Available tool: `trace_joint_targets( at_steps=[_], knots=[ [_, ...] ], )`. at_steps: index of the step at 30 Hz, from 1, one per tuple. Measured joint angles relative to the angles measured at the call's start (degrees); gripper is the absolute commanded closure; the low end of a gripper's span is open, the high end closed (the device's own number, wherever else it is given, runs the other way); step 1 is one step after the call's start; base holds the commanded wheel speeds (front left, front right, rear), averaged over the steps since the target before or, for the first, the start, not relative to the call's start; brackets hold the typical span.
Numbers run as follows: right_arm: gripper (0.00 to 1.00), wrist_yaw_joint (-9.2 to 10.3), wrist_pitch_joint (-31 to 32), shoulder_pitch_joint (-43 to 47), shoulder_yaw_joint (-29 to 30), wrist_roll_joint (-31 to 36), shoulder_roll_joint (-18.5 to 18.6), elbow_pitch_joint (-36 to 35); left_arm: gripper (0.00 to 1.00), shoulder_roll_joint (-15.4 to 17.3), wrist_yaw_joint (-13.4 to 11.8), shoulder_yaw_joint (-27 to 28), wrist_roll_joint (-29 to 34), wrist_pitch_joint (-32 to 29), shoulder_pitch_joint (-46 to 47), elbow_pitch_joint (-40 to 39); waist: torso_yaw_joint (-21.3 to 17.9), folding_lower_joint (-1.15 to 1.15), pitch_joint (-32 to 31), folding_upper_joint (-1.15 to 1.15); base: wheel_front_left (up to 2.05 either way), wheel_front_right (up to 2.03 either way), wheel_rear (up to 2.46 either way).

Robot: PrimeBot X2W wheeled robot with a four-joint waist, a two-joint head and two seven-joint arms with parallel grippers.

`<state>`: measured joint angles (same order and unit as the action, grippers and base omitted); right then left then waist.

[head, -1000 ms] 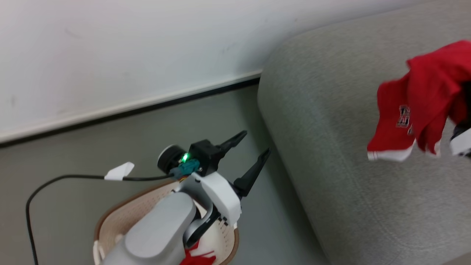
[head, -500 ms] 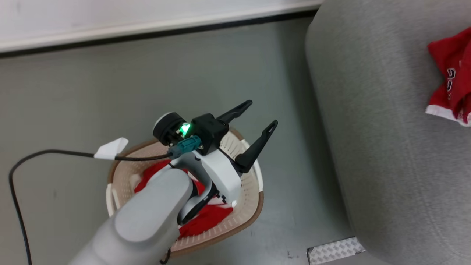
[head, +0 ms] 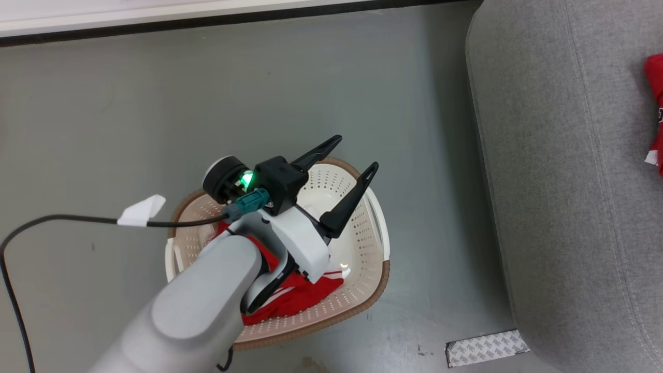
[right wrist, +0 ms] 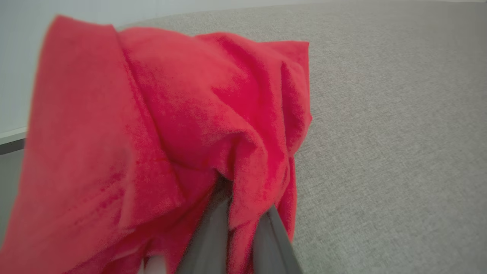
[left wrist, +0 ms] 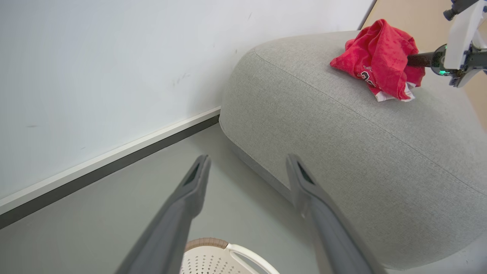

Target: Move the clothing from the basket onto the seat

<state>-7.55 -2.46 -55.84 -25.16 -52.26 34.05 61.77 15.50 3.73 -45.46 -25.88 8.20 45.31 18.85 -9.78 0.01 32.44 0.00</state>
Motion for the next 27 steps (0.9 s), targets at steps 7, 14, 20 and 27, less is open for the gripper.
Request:
trace_joint_targets(
  at_steps=[7, 14, 20, 27],
  knots=[
    [0.0, 0.0, 4.2, 0.1, -2.5, -1.7, 0.4, 0.4, 0.0, -0.1, -0.1, 0.0, -0.6, 1.0, -0.4, 2.0, -0.5, 0.0, -2.6, 0.0, 0.0, 0.0, 0.0],
    [0.0, 0.0, 6.0, 2.7, -6.9, -2.1, 1.2, -3.2, 0.0, -0.8, -0.3, 0.4, -2.9, 3.4, -3.7, 5.5, -1.3, -0.02, -8.7, 0.0, 0.0, 0.0, 0.0],
    [0.0, 0.0, 6.2, 6.3, -11.2, -2.9, 4.8, -9.5, 0.0, -0.9, -1.0, 1.5, -4.5, 4.9, -7.7, 7.5, -2.1, -0.02, -15.6, 0.0, 0.0, 0.0, 0.0],
    [0.0, 0.0, 2.2, 8.2, -14.3, -2.2, 7.0, -18.0, 0.0, -0.8, -2.8, 3.7, -6.9, 6.1, -12.6, 8.0, -2.7, -0.03, -24.0, 0.0, 0.0, 0.0, 0.0]
  ],
)
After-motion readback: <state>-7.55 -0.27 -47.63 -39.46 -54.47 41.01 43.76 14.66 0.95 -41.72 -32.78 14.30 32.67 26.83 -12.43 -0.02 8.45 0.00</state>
